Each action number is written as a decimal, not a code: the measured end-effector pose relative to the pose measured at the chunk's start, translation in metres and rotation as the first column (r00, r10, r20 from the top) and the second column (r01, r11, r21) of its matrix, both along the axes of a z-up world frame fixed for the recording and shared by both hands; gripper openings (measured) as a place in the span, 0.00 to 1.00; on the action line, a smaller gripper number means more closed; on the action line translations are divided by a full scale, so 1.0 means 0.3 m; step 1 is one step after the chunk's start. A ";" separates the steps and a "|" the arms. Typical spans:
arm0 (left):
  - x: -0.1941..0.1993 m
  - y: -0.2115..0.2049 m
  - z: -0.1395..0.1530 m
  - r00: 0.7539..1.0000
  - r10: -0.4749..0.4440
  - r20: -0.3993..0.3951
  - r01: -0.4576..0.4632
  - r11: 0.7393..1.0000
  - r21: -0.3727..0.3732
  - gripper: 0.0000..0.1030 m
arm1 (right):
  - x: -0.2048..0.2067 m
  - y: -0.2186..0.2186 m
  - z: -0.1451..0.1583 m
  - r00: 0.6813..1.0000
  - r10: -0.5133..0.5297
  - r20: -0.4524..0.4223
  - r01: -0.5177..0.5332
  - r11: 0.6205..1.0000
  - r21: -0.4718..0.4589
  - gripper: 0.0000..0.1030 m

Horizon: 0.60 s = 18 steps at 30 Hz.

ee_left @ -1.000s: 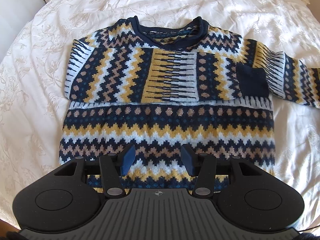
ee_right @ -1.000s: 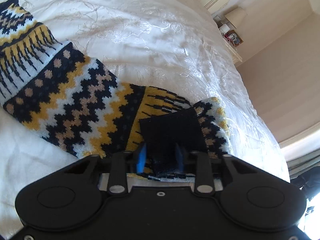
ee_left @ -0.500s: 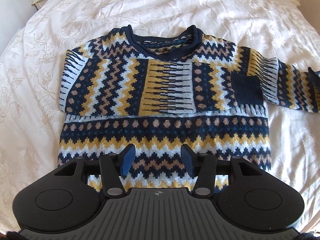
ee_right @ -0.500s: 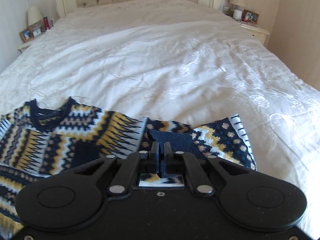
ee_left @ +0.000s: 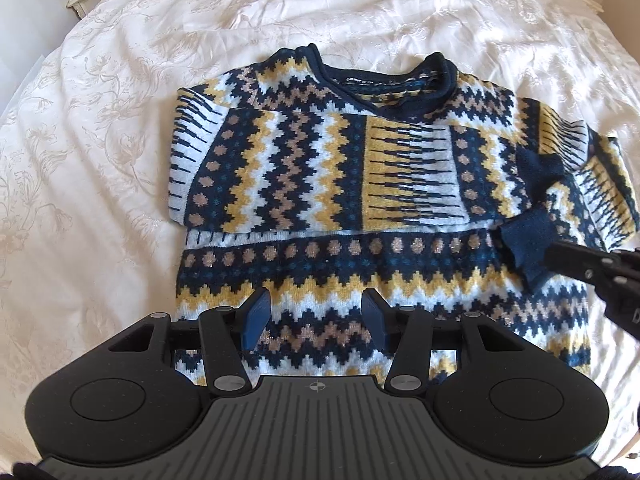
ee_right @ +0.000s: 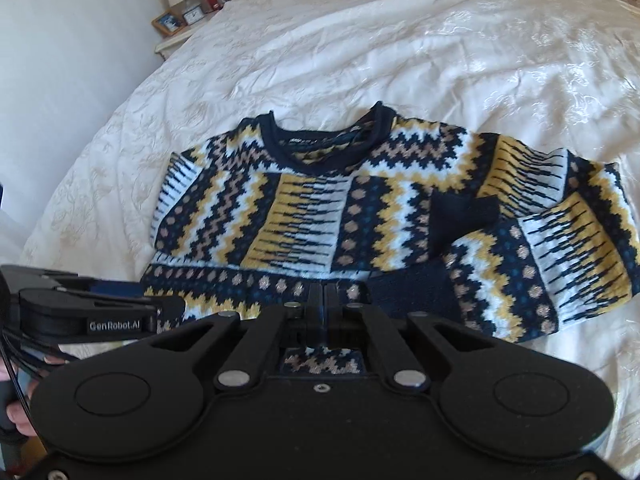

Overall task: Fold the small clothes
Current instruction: 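Fold the held sleeve across the sweater body and open the right gripper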

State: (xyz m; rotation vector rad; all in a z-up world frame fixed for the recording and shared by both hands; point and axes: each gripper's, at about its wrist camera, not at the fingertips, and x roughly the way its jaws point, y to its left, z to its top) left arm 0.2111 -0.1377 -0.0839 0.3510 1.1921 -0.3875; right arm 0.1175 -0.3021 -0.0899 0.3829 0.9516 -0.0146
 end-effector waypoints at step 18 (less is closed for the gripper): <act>-0.160 -0.337 -0.081 0.985 -0.175 -0.002 0.172 0.973 -0.153 0.57 | -0.170 -0.262 -0.106 0.985 -0.167 -0.039 0.152 0.957 -0.247 0.99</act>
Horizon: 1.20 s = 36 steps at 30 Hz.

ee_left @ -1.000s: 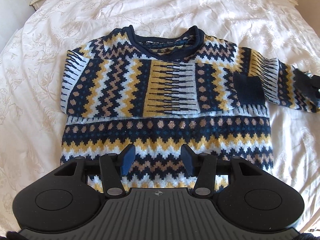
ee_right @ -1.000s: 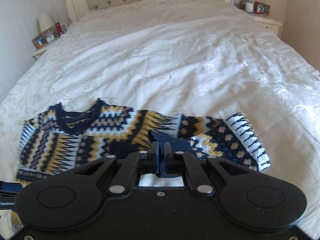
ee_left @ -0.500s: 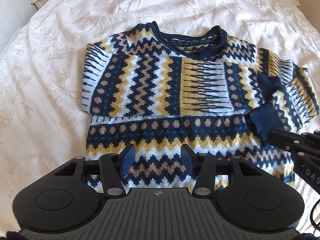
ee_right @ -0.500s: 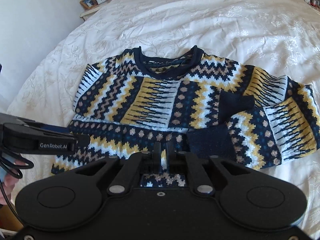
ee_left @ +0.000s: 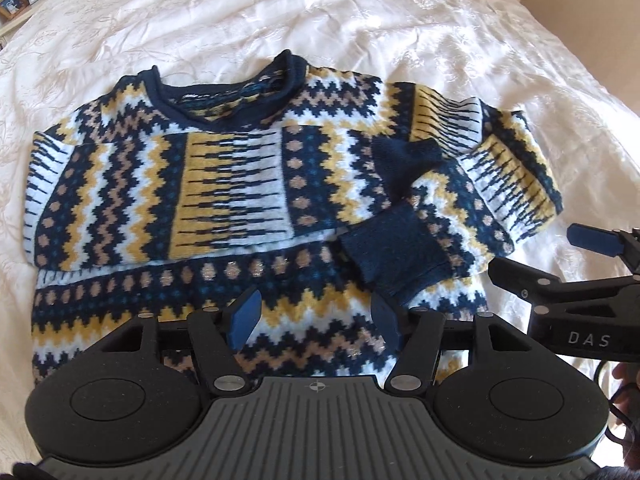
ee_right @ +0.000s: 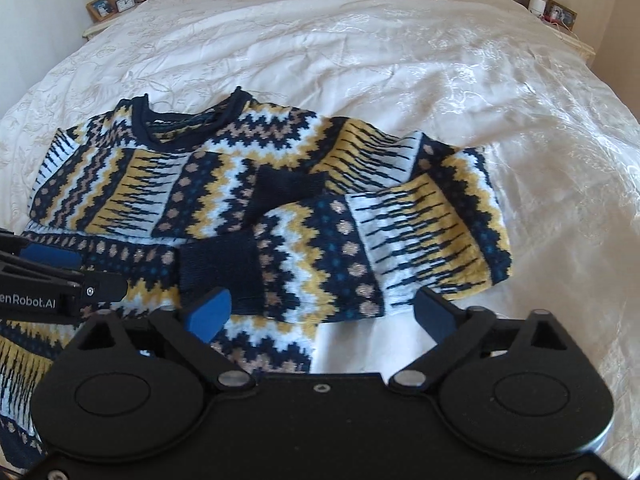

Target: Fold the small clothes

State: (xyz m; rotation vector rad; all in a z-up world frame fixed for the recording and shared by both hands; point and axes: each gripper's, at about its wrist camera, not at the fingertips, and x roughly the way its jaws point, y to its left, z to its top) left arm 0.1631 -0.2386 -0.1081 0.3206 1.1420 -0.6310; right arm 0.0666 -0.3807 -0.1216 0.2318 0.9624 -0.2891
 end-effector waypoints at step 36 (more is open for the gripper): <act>-0.014 -0.225 -0.049 0.998 0.058 0.005 -0.057 0.992 -0.115 0.09 | -0.099 -0.212 -0.081 0.999 0.037 0.033 -0.039 0.997 0.072 0.99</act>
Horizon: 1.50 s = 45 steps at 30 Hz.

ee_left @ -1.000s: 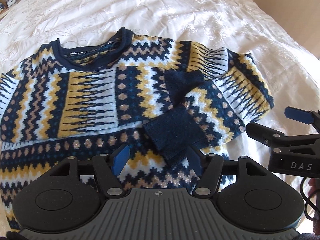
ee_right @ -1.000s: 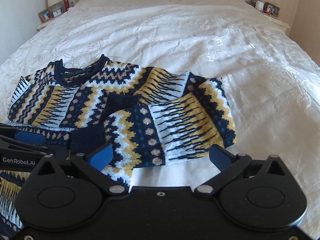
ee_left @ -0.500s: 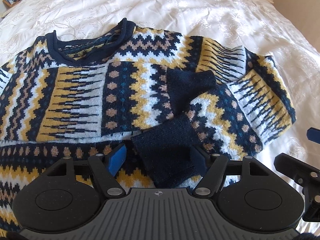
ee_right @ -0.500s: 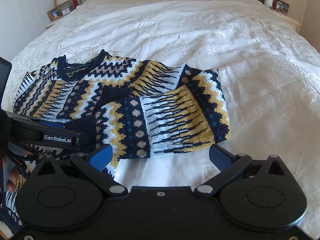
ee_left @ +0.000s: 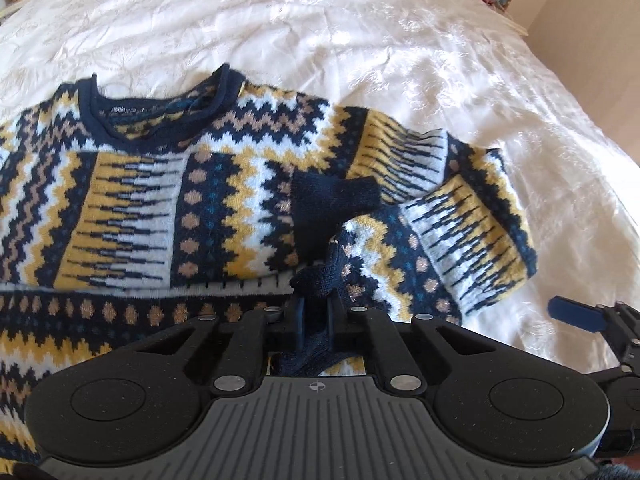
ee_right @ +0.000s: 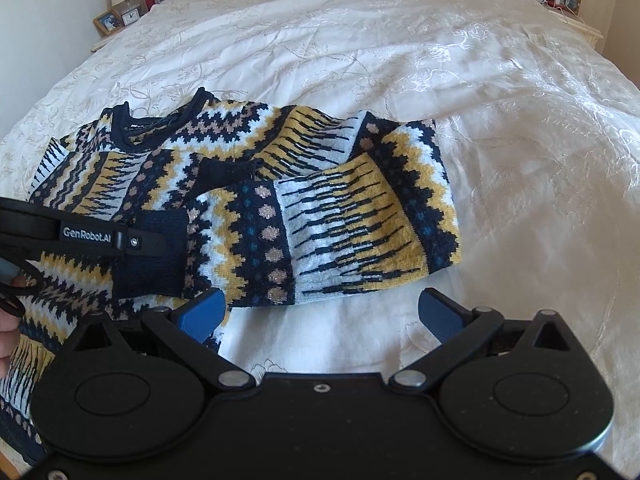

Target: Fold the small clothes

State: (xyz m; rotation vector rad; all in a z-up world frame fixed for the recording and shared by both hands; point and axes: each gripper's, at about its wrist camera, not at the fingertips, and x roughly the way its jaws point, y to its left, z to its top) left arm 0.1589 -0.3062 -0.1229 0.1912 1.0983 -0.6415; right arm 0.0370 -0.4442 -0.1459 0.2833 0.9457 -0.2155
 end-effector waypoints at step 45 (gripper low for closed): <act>0.549 0.774 0.163 0.983 0.178 -0.032 -0.177 0.983 0.052 0.09 | 0.245 0.306 0.066 0.978 -0.184 -0.103 0.187 0.982 0.022 1.00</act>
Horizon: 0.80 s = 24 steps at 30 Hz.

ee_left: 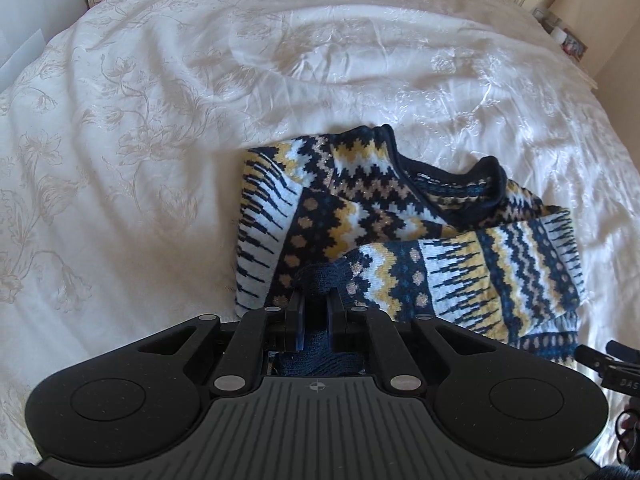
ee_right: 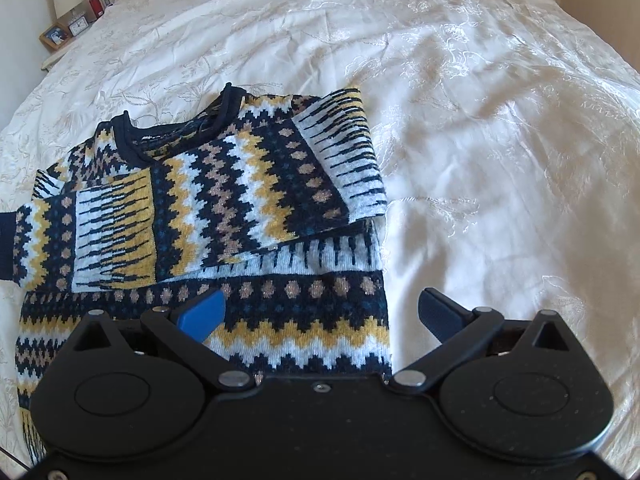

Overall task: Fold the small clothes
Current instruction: 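Lift the hem with the left gripper and fold it toward the collar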

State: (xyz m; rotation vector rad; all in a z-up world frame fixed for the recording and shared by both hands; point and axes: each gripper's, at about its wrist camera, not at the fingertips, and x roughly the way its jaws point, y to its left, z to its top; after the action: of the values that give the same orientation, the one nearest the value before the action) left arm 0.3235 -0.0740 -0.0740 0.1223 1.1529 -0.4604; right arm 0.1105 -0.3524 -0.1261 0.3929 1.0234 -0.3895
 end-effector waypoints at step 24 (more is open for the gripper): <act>0.138 -0.042 -0.211 0.990 0.119 -0.075 -0.110 0.988 0.112 0.13 | 0.411 -0.339 -0.175 0.992 -0.094 -0.088 0.082 0.988 -0.132 1.00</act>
State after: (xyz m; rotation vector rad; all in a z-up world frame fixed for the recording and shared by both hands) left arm 0.3650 -0.0866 -0.1373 0.1308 1.2585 -0.3030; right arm 0.2338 -0.4540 -0.1787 0.3072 1.0691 -0.5549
